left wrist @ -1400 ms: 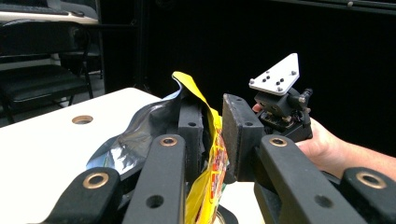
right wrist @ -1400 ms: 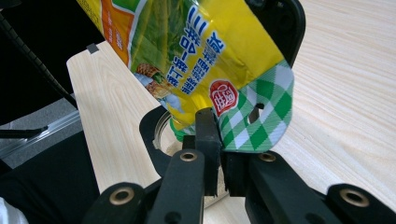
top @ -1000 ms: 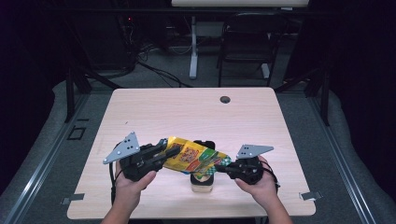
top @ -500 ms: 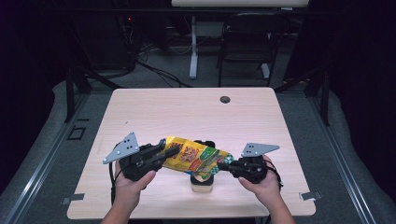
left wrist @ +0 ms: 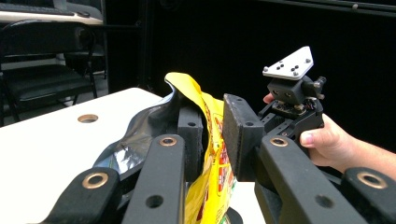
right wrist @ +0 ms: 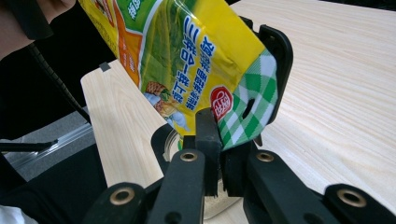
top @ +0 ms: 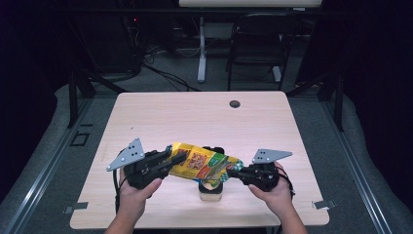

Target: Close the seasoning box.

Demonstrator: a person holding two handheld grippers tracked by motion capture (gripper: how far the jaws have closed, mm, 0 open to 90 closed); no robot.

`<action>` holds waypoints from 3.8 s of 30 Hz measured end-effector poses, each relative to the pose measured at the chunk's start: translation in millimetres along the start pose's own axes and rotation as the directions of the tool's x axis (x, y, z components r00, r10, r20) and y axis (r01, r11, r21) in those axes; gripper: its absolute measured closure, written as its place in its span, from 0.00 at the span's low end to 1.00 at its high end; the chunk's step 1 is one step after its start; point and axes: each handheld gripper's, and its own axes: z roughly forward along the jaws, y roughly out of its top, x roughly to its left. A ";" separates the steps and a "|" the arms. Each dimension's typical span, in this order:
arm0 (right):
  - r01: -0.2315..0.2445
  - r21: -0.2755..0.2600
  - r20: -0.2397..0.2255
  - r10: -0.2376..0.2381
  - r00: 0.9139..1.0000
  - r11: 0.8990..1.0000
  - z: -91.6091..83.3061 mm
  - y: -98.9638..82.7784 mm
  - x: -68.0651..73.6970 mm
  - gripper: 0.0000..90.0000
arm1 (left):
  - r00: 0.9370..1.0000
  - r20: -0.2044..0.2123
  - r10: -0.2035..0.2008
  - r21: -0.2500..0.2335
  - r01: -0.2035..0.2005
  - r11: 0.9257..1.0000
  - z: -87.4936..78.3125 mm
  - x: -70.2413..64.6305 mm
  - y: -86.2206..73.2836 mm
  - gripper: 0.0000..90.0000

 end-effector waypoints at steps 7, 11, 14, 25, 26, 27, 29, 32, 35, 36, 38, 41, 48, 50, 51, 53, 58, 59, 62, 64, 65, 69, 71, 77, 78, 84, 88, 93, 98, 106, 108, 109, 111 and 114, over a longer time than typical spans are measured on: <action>0.002 0.006 0.003 -0.002 1.000 1.000 2.8 -0.3 1.2 0.97 | 1.000 -0.005 -0.007 -0.001 0.007 1.000 -1.6 0.9 -2.1 0.86; 0.004 0.009 0.007 -0.004 1.000 1.000 5.1 -0.3 2.5 0.97 | 1.000 -0.011 -0.008 -0.001 0.008 1.000 -3.6 2.1 -3.3 0.86; 0.006 0.008 0.009 -0.006 1.000 1.000 7.5 0.3 4.2 0.97 | 1.000 -0.014 -0.009 -0.002 0.009 1.000 -6.1 3.1 -3.7 0.86; 0.018 0.005 0.010 -0.018 1.000 1.000 16.4 3.0 9.9 0.97 | 1.000 -0.028 -0.008 -0.005 0.008 1.000 -14.5 5.8 -4.4 0.86; 0.017 0.005 0.013 -0.018 1.000 1.000 17.1 3.2 10.3 0.97 | 1.000 -0.028 -0.010 -0.008 0.009 1.000 -14.7 6.0 -4.7 0.86; 0.017 0.003 0.015 -0.017 1.000 1.000 18.0 3.3 10.6 0.97 | 1.000 -0.029 -0.009 -0.007 0.009 1.000 -15.1 6.3 -4.8 0.86; 0.017 0.001 0.020 -0.017 1.000 1.000 19.3 3.3 10.8 0.96 | 0.999 -0.031 -0.008 -0.002 0.008 1.000 -15.8 6.6 -5.1 0.86; 0.019 0.004 0.024 -0.019 1.000 1.000 19.8 3.7 10.3 0.96 | 0.999 -0.035 -0.006 0.003 0.006 1.000 -16.1 7.0 -5.7 0.86; 0.013 -0.009 0.029 -0.013 0.999 1.000 19.9 3.9 9.7 0.96 | 0.999 -0.037 -0.002 0.011 0.003 1.000 -16.5 7.4 -6.5 0.86; 0.016 -0.006 0.033 -0.016 0.999 1.000 19.1 4.3 9.2 0.96 | 0.999 -0.035 -0.003 0.009 0.003 1.000 -16.3 7.7 -6.9 0.86; 0.018 -0.010 0.033 -0.017 0.999 1.000 18.4 4.7 8.6 0.96 | 0.999 -0.036 -0.006 0.012 0.006 1.000 -16.4 8.1 -8.0 0.86; 0.013 -0.024 0.043 -0.012 0.999 1.000 16.7 5.2 8.4 0.96 | 0.999 -0.039 -0.007 0.015 0.008 1.000 -16.3 9.1 -10.3 0.86; 0.015 -0.032 0.054 -0.013 0.998 0.999 14.8 6.2 7.8 0.96 | 0.999 -0.041 -0.011 0.017 0.012 1.000 -17.0 10.1 -13.6 0.85; 0.016 -0.032 0.055 -0.014 0.998 0.999 14.6 6.5 8.4 0.96 | 0.999 -0.040 -0.012 0.020 0.013 1.000 -17.6 10.4 -13.7 0.85; 0.017 -0.033 0.055 -0.015 0.998 0.999 14.5 6.7 8.6 0.96 | 0.999 -0.039 -0.012 0.018 0.012 1.000 -18.0 10.8 -14.2 0.85; 0.018 -0.036 0.054 -0.016 0.998 0.999 14.5 6.9 8.9 0.96 | 0.999 -0.038 -0.015 0.012 0.015 1.000 -18.4 11.1 -15.1 0.85; 0.018 -0.041 0.049 -0.016 0.999 0.999 14.8 7.0 9.5 0.96 | 0.999 -0.046 -0.016 0.014 0.017 1.000 -20.2 11.6 -16.4 0.85; 0.018 -0.042 0.049 -0.016 0.999 0.999 14.8 7.0 9.5 0.96 | 0.999 -0.046 -0.015 0.017 0.016 1.000 -20.5 11.7 -16.4 0.85; 0.016 -0.045 0.050 -0.014 0.999 0.999 14.9 6.7 9.5 0.95 | 0.999 -0.044 -0.016 0.016 0.017 1.000 -20.3 11.7 -16.5 0.85; 0.016 -0.047 0.049 -0.014 0.999 0.999 14.9 6.4 9.2 0.95 | 0.999 -0.044 -0.017 0.012 0.017 1.000 -20.1 11.5 -16.9 0.85; 0.016 -0.047 0.048 -0.014 0.999 0.999 14.8 6.2 9.2 0.95 | 0.999 -0.044 -0.020 0.010 0.021 1.000 -20.2 11.5 -17.1 0.85; 0.017 -0.052 0.046 -0.015 0.999 0.999 15.0 5.9 9.4 0.95 | 0.999 -0.046 -0.020 0.011 0.020 1.000 -20.6 11.5 -17.4 0.85; 0.016 -0.051 0.046 -0.013 0.999 0.999 14.9 5.7 9.3 0.95 | 0.999 -0.046 -0.018 0.012 0.019 1.000 -20.6 11.2 -17.2 0.85; 0.018 -0.050 0.045 -0.016 0.999 0.999 14.8 5.3 9.3 0.95 | 0.999 -0.046 -0.015 0.014 0.016 1.000 -21.6 12.0 -17.9 0.85; 0.017 -0.053 0.044 -0.015 0.999 0.998 15.0 5.2 9.4 0.95 | 0.999 -0.045 -0.017 0.013 0.018 1.000 -21.9 12.4 -18.3 0.85; 0.016 -0.059 0.036 -0.013 0.999 0.998 15.9 5.0 10.1 0.95 | 0.999 -0.047 -0.023 0.010 0.024 1.000 -24.2 13.6 -21.0 0.85; 0.011 -0.066 0.029 -0.009 1.000 0.998 17.0 4.3 10.3 0.95 | 0.999 -0.048 -0.020 0.009 0.021 1.000 -25.2 13.8 -22.0 0.85; 0.006 -0.066 0.021 -0.004 1.000 0.998 18.4 3.5 10.7 0.95 | 0.999 -0.047 -0.019 0.009 0.020 1.000 -25.7 14.5 -22.6 0.85; 0.014 -0.039 0.014 -0.013 1.000 0.999 21.3 1.9 10.3 0.95 | 0.999 -0.046 -0.018 0.011 0.018 1.000 -25.6 14.4 -22.6 0.85; 0.021 -0.007 -0.002 -0.021 1.000 1.000 24.2 0.1 9.7 0.95 | 0.999 -0.048 -0.021 0.017 0.022 1.000 -26.4 14.5 -23.2 0.84; 0.025 -0.002 -0.001 -0.025 1.000 1.000 24.8 -0.2 10.1 0.95 | 0.999 -0.049 -0.020 0.015 0.021 1.000 -26.5 14.1 -23.7 0.84; 0.025 0.001 -0.003 -0.025 1.000 1.000 24.8 -0.3 10.1 0.95 | 0.999 -0.048 -0.021 0.013 0.022 1.000 -26.8 14.2 -24.1 0.84; 0.028 0.005 -0.007 -0.028 1.000 1.000 24.9 -0.6 9.9 0.95 | 0.999 -0.047 -0.022 0.012 0.023 1.000 -27.4 14.5 -24.8 0.84; 0.030 0.004 -0.011 -0.030 0.999 1.000 25.5 -0.7 10.6 0.95 | 0.998 -0.050 -0.022 0.016 0.023 1.000 -28.7 15.3 -25.7 0.84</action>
